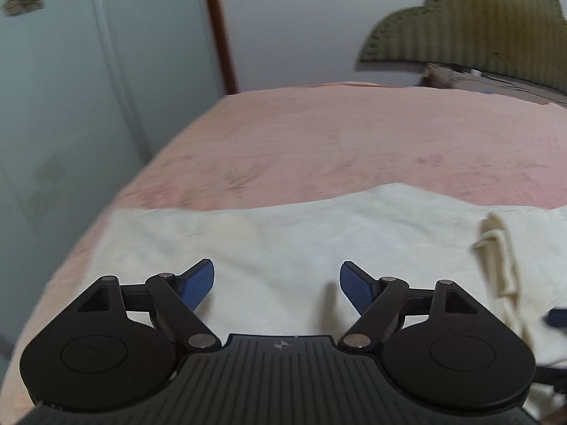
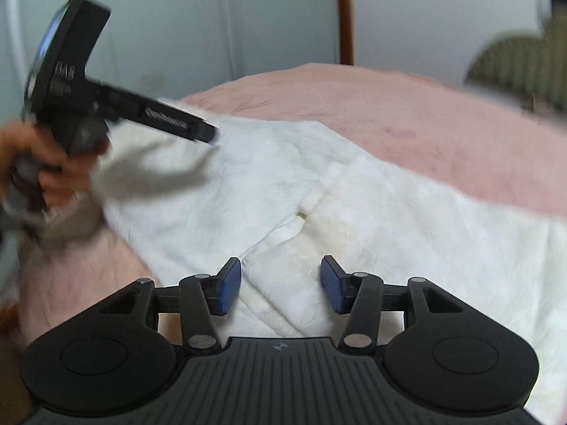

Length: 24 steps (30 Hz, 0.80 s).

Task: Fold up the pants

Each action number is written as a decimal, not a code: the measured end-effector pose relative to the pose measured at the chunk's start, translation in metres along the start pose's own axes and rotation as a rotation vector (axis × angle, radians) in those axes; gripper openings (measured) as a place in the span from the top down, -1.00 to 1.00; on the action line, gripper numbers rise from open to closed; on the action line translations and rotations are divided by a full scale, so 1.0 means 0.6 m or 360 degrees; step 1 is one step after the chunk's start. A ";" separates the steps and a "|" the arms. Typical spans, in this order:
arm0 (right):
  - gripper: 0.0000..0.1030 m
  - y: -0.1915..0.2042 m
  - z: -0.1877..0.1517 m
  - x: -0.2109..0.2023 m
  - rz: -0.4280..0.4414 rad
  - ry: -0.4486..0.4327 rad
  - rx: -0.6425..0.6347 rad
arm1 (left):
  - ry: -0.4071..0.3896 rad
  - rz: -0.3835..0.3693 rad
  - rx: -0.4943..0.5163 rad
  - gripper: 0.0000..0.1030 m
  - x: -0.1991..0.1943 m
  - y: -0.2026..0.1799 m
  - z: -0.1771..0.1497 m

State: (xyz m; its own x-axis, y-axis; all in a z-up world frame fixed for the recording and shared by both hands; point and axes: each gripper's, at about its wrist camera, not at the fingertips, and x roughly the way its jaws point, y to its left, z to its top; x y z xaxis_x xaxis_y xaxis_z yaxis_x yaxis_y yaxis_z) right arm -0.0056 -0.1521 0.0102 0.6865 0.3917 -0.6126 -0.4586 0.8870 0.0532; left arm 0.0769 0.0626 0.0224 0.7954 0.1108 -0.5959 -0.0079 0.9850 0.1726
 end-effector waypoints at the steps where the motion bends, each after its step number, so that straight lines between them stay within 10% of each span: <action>1: 0.03 0.008 0.002 -0.004 -0.0016 -0.0026 -0.0040 | -0.0006 0.0028 -0.0041 -0.58 -0.007 0.020 -0.008; 13: 0.07 0.235 0.065 0.050 0.0334 -0.0216 -0.0751 | 0.0179 0.0096 -0.0946 -0.52 -0.068 0.286 -0.079; 24: 0.07 0.351 0.056 0.140 0.0145 -0.0214 -0.1163 | 0.0297 -0.0199 -0.1260 -0.46 -0.029 0.316 -0.120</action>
State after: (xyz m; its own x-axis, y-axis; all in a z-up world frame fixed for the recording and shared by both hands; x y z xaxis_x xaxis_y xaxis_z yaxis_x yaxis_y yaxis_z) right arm -0.0260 0.0760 -0.0036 0.6692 0.5241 -0.5268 -0.7430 0.4796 -0.4668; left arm 0.0176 0.2567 0.0089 0.7053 -0.0542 -0.7068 -0.4067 0.7857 -0.4662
